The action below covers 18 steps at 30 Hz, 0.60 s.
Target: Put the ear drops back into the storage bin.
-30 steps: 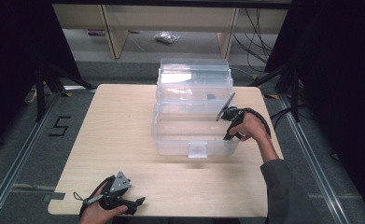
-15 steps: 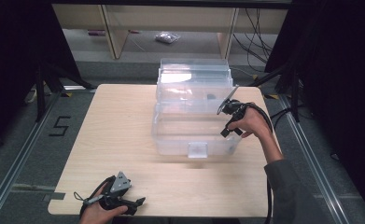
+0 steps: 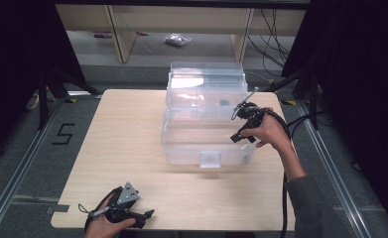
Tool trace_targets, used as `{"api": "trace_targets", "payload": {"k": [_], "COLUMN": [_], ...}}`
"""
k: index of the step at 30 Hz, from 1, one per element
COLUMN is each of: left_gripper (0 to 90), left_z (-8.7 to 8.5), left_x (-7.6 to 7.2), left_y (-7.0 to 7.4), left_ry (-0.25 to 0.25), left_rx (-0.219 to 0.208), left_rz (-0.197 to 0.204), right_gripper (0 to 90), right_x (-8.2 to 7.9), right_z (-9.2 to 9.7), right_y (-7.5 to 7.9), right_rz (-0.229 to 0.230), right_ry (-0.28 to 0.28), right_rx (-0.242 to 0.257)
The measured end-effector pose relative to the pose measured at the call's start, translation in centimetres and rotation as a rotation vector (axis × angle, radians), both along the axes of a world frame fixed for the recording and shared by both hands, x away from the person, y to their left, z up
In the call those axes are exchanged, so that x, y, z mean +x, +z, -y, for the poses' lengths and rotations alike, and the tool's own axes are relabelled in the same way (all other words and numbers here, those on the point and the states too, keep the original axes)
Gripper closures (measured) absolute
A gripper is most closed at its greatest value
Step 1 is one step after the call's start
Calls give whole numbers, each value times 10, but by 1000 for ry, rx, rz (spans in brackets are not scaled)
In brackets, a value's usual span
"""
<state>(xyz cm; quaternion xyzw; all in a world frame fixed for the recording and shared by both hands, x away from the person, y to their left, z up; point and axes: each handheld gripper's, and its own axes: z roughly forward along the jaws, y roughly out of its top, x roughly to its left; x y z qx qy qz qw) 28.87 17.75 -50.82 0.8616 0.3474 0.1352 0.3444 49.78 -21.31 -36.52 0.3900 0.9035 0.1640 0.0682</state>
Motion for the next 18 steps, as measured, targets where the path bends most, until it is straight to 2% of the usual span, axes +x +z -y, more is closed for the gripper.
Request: {"api": "trace_targets", "payload": {"k": [4,6,7,8,12,16,18], "left_gripper": [154,154,154,154,154,154,154], "left_z": [-1,-1,0,-1,0,-1,-1], "left_x": [0,0,0,0,0,0,-1], "left_y": [1,1,0,1,0,1,1], "left_ry": [0,-1,7,-10,13,-1,3], "left_rx": [1,1,-7,5,-8,-3,-8], "left_rz": [3,0,1,-5,-10,-3,-8], "right_gripper": [266,266,266,263,260,260,260], "right_x": [-8,-9,-11,-12,-15,-18,-20], "right_z": [-1,0,-1,-2,-3,-3,-2], "right_y": [5,4,5,6,9,11,11], "right_rz": [27,45,26,37,53,63,76], "right_ry": [0,30,8,7,16,12,25], "right_rx": [37,51,46,41,60,64,93]}}
